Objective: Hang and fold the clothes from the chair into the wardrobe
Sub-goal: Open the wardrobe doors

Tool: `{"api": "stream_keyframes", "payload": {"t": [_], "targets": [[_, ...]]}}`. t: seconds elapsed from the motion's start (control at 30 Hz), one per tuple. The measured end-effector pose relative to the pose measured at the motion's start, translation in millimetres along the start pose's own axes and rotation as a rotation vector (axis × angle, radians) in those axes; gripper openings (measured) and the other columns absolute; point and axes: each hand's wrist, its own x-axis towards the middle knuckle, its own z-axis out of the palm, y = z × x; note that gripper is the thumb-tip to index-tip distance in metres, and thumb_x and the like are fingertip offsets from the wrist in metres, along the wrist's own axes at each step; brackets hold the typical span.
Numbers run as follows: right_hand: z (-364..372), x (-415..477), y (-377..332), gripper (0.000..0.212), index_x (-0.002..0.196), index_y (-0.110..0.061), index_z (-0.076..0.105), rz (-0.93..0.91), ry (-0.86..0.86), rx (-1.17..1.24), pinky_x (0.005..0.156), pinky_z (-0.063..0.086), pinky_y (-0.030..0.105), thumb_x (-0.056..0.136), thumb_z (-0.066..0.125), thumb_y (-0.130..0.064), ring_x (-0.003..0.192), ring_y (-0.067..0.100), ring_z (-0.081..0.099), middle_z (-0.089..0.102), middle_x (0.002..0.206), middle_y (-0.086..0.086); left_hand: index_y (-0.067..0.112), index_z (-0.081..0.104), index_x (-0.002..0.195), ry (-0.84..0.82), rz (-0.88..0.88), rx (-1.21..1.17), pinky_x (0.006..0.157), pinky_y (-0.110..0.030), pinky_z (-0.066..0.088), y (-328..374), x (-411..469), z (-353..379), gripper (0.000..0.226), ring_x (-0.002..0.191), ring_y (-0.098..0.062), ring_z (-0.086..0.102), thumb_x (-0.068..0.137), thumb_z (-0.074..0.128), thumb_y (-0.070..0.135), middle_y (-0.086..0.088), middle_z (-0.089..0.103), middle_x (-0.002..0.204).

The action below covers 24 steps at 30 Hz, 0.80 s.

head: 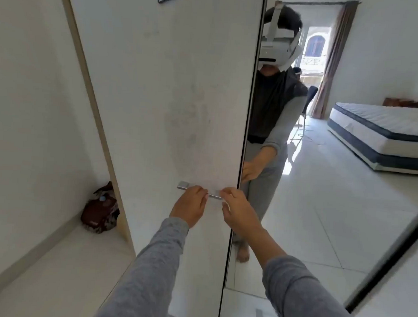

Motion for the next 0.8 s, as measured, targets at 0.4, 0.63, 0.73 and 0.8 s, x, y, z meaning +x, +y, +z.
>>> {"api": "stream_keyframes", "payload": {"t": [0.4, 0.63, 0.73, 0.8], "targets": [[27.6, 9.1, 11.9, 0.020, 0.096, 0.000, 0.069, -0.096, 0.193, -0.142, 0.061, 0.052, 0.036, 0.077, 0.068, 0.004, 0.072, 0.030, 0.055, 0.058, 0.081, 0.012, -0.002, 0.066, 0.099, 0.142, -0.048, -0.055, 0.080, -0.025, 0.035, -11.3, 11.4, 13.9, 0.020, 0.099, -0.031, 0.053, 0.094, 0.047, 0.002, -0.016, 0.061, 0.099], [30.8, -16.3, -18.6, 0.023, 0.097, 0.001, 0.070, -0.126, 0.230, -0.175, 0.062, 0.052, 0.034, 0.074, 0.072, 0.005, 0.070, 0.026, 0.055, 0.058, 0.078, 0.009, -0.001, 0.063, 0.102, 0.125, -0.121, -0.112, 0.087, -0.021, 0.033, -5.5, -23.5, 0.3, 0.023, 0.109, -0.026, 0.048, 0.097, 0.041, 0.005, -0.014, 0.059, 0.109], [31.5, -32.1, -42.7, 0.024, 0.096, 0.000, 0.071, -0.132, 0.223, -0.206, 0.062, 0.054, 0.032, 0.072, 0.076, 0.002, 0.070, 0.024, 0.057, 0.060, 0.077, 0.008, -0.001, 0.063, 0.104, 0.055, -0.135, -0.155, 0.086, -0.018, 0.032, -7.7, -45.5, -15.2, 0.023, 0.108, -0.024, 0.049, 0.097, 0.042, 0.006, -0.013, 0.059, 0.111], [28.1, -43.8, -62.7, 0.021, 0.091, -0.003, 0.072, -0.155, 0.219, -0.211, 0.059, 0.054, 0.028, 0.071, 0.079, -0.002, 0.067, 0.021, 0.058, 0.059, 0.075, 0.006, 0.000, 0.062, 0.105, 0.024, -0.150, -0.171, 0.086, -0.016, 0.031, -10.6, -62.2, -27.6, 0.022, 0.107, -0.024, 0.051, 0.097, 0.042, 0.006, -0.012, 0.058, 0.113]]}}
